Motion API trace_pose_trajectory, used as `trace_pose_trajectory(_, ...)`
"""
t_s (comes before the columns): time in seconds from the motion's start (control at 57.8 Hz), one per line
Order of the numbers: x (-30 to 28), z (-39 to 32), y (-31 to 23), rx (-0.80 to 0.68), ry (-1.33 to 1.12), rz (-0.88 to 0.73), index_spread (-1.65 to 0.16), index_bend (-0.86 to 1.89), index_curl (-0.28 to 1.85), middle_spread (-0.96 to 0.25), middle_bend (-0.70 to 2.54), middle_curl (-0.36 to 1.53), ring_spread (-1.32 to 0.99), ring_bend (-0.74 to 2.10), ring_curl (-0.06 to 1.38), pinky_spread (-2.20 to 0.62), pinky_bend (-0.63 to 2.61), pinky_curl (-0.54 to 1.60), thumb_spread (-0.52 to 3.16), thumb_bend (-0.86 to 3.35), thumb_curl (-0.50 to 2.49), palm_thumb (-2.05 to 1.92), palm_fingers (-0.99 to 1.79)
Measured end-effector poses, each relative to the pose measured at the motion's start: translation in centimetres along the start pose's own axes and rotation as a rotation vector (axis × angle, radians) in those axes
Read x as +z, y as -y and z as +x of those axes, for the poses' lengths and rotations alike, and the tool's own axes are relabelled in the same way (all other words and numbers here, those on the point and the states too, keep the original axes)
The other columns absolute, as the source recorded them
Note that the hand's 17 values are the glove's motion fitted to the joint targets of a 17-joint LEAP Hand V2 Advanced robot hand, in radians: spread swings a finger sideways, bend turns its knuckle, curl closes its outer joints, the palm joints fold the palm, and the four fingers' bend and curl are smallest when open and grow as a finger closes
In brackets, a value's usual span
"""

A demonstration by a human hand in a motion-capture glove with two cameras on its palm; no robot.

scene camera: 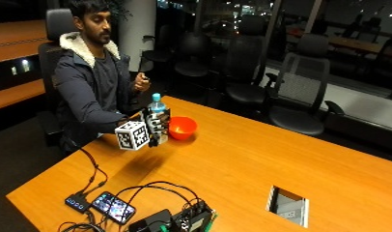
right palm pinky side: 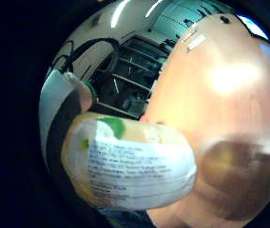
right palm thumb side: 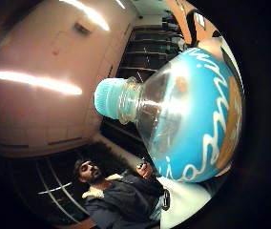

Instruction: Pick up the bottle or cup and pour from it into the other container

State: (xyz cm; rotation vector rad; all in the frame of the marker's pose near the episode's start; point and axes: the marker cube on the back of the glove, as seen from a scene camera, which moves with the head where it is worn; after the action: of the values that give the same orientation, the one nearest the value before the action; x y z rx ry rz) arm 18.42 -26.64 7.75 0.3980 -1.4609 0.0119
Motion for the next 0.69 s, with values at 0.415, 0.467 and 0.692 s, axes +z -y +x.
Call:
trace_pose_trajectory(0.415,5.4,-9.3,0.7,-0.053,-0.659,-0.045,-0.31,0.13,0.31,-0.21,0.43,0.45,-0.20,0.61,0.42,-0.15,0.51,0.35,0.66,-0.04,0.41,0.79,1.24)
trace_pose_trajectory(0.467,6.9,-9.3,0.2,-0.042,-0.738,-0.054,-0.31,0.13,0.31,-0.21,0.43,0.45,-0.20,0.61,0.42,-0.15,0.51,0.36,0.67,-0.04,0.41,0.79,1.24)
trace_pose_trajectory(0.692,7.4,-8.5,2.0,-0.028,-1.074,-0.176,-0.30,0.13,0.31,-0.21,0.44,0.45,-0.20,0.61,0.42,-0.15,0.52,0.36,0.67,-0.04,0.41,0.79,1.25)
